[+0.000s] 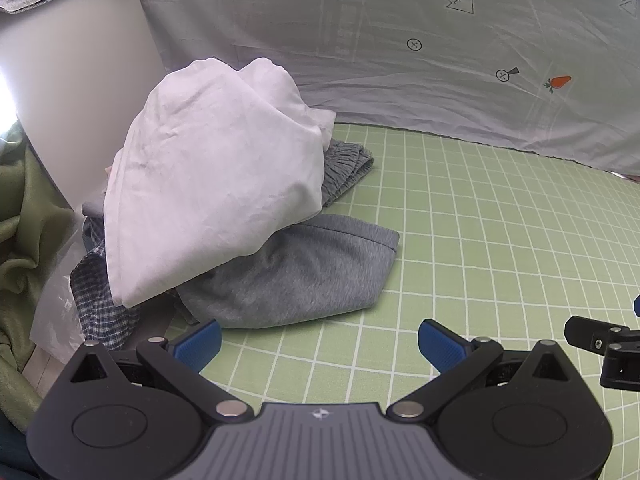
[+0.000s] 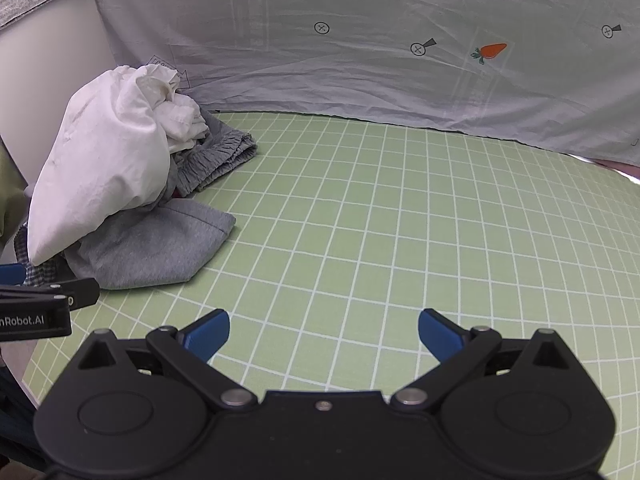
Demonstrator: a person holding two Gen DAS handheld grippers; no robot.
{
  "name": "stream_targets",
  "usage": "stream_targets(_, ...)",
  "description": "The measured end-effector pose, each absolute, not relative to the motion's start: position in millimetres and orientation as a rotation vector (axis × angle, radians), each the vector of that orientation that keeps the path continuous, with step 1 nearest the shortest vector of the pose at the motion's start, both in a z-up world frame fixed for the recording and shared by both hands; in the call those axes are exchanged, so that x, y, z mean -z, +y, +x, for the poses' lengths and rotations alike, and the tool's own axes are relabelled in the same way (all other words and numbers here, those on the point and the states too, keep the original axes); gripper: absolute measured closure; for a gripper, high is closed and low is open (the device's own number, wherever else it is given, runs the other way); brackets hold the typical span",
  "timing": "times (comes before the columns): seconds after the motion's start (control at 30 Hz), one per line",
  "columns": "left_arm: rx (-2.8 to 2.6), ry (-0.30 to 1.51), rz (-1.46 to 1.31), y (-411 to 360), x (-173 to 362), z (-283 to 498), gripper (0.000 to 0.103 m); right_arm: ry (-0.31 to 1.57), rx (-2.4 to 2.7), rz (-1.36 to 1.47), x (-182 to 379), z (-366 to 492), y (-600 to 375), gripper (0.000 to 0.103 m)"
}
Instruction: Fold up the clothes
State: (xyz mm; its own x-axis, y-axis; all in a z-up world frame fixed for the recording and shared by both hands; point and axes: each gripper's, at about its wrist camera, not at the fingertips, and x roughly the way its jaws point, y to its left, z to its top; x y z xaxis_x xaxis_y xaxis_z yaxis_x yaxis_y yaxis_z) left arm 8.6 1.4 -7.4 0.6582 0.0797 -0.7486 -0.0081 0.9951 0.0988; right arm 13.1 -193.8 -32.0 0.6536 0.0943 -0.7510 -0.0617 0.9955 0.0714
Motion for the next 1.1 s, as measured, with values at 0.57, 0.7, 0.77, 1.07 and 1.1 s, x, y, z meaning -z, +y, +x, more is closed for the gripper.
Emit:
stream_targets(0.57,-0.112,0.839,-0.009,58,-13,60,0.0,0.851,-0.196,-0.034,29,77,-151,0.001)
stream_targets(0.7,-0.176,0.807,-0.064,96,-25,93,0.0,0.794,-0.233,-0.041,13,122,-133,0.003)
stream_targets(0.77,-0.202,0.798,-0.097,115,-28,111,0.0,0.765,-0.248,-0.037,3,146,-122,0.004)
stream_targets(1.07,-0.32,0.754,-0.247,202,-43,196,0.0,0.75,-0.328,-0.085,5,258,-59,0.018)
stream_targets(1.1,-0.333,0.749,-0.263,211,-45,206,0.0,0.766,-0.344,-0.085,11,268,-53,0.019)
